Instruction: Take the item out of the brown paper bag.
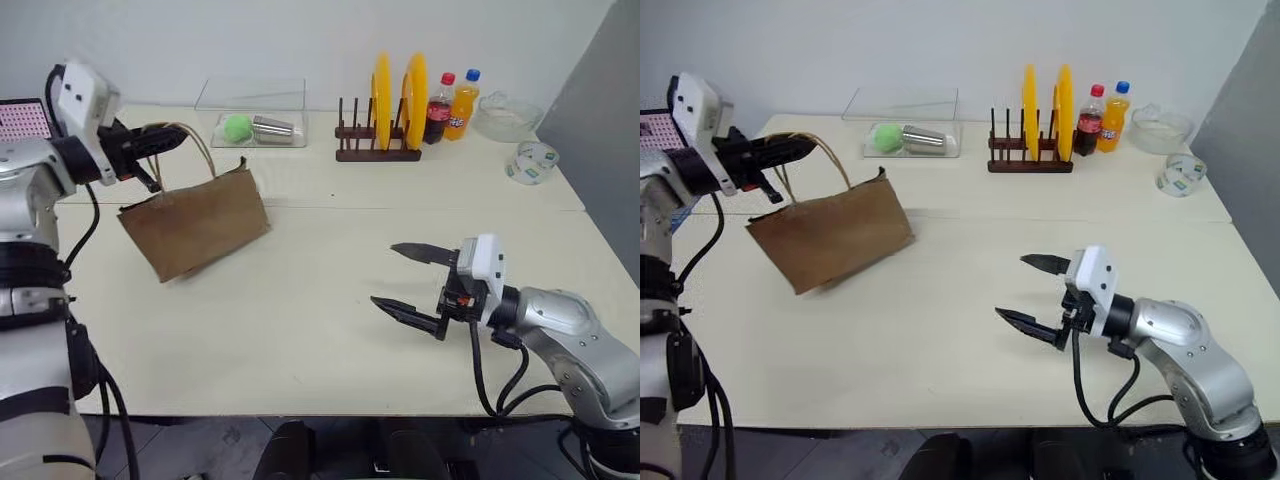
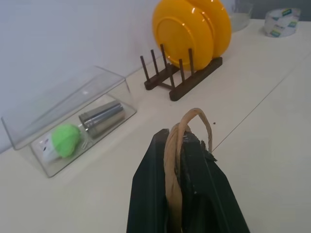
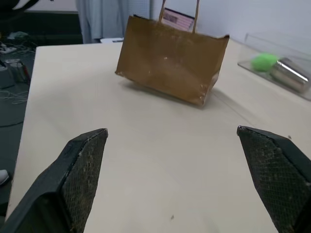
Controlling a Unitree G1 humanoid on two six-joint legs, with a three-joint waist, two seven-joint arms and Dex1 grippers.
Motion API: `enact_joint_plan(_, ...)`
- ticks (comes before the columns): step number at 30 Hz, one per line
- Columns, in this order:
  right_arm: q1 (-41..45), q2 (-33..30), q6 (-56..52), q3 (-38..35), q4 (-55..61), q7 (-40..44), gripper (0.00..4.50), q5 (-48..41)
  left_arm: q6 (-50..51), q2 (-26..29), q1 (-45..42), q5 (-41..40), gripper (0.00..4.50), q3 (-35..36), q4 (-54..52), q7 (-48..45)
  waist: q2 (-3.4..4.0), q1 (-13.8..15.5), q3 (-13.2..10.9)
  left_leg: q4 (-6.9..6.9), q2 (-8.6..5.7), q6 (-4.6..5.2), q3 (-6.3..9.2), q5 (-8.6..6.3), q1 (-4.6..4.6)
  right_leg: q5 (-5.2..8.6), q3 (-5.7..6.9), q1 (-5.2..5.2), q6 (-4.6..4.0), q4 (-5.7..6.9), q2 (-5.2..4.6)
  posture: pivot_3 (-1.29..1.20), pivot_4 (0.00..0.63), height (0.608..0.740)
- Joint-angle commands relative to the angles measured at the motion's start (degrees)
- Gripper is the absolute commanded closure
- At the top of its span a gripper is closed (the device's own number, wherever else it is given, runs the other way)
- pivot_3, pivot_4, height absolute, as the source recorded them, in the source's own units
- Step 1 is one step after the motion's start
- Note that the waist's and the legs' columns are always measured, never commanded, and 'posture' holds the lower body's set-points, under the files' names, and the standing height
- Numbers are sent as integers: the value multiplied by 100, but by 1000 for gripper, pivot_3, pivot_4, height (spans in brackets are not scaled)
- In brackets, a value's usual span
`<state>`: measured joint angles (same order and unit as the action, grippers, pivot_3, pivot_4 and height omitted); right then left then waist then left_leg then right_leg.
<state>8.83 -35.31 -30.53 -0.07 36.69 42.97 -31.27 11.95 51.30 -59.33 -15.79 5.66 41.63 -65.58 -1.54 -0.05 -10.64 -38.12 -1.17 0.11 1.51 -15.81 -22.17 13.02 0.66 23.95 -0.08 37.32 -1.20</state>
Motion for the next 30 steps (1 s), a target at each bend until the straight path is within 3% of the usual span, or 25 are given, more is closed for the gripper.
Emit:
enact_joint_plan(1,-364,-57,-213,-323,570,-268,0,-292,-575,-183,-829,266,4475,-151,523,-197,-4,5,1,-2,0,0,4,0,-9,1,3,6,1,2,2,0,150,740)
enact_joint_plan(12,-1219,-40,-334,-802,1176,-862,0,-371,-2174,-1697,-2562,1194,4475,-605,2697,-296,-21,-1,-8,-76,-8,5,12,-1,-58,13,6,29,38,46,2,0,150,740)
enact_joint_plan(20,-1847,105,-304,-840,1722,-1467,0,-244,-2525,-2694,-3040,1518,4475,-570,3215,-41,-25,-11,-11,-75,-8,5,13,-1,-61,14,7,35,39,54,2,0,150,740)
enact_joint_plan(30,-2357,539,-247,-1065,2277,-2268,0,-207,-2780,-3390,-3143,1929,4475,-613,3418,129,-26,-16,-11,-76,-10,5,10,-1,-59,14,3,35,40,59,5,0,150,740)
